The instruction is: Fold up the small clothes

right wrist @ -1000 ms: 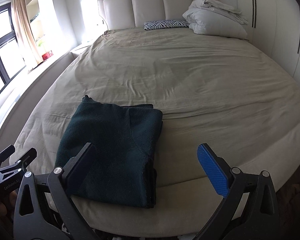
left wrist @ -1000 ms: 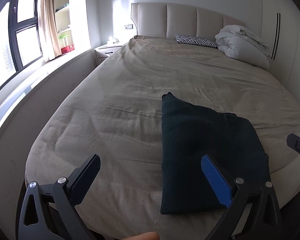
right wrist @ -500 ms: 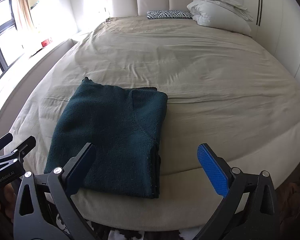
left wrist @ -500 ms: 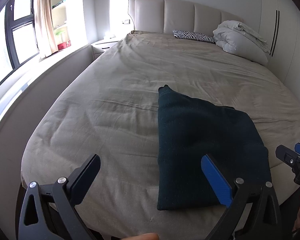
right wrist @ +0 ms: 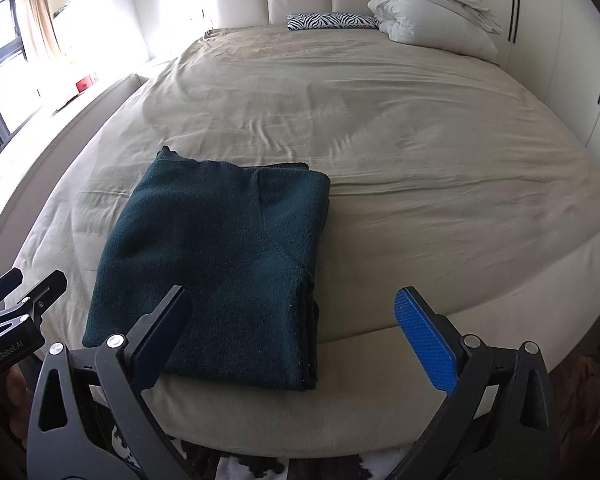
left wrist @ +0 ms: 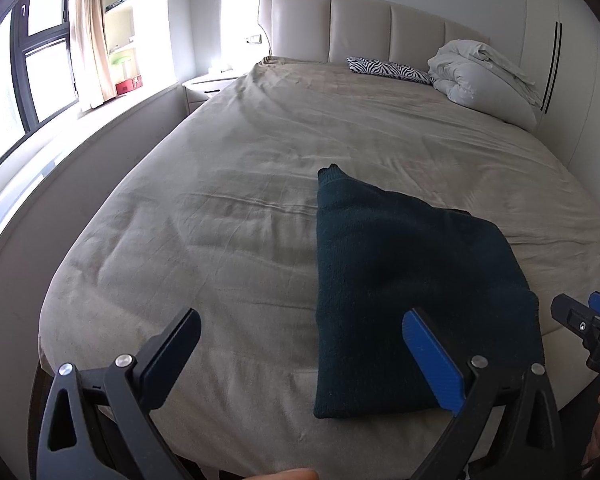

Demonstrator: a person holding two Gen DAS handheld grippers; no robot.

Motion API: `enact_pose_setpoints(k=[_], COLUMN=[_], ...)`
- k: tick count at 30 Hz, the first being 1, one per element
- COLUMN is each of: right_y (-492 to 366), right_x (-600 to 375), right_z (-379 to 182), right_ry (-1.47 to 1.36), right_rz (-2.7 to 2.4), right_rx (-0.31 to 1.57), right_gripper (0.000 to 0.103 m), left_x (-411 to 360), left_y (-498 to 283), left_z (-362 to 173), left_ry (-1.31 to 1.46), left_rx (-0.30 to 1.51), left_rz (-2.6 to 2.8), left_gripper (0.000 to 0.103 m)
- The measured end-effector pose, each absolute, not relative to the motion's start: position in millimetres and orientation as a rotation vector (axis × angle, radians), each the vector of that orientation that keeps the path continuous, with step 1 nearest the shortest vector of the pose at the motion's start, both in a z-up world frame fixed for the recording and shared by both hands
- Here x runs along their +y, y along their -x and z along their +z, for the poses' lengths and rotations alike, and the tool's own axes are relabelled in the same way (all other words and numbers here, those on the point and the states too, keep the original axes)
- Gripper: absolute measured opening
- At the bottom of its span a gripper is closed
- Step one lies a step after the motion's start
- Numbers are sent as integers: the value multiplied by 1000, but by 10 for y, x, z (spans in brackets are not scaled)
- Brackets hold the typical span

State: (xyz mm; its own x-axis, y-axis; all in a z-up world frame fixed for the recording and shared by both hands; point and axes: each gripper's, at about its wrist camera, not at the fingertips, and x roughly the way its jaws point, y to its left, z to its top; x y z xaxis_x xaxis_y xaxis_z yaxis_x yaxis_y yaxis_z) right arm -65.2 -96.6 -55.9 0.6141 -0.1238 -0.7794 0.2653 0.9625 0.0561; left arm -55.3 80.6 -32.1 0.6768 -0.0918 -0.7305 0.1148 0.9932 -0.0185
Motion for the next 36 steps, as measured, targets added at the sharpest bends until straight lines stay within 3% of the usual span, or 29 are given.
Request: enact_pose_setpoints(k=[36], right_y=[644], right_x=[-989], right_z=[-637], right_ry=[-188], right_rz=[-224], right_rx=[902], right_gripper=[103], left_x=[806], left_y=[560], left_z=[-334], left_ry=[-30], left_rx=[822], left_rz=[-116], left_gripper=[103])
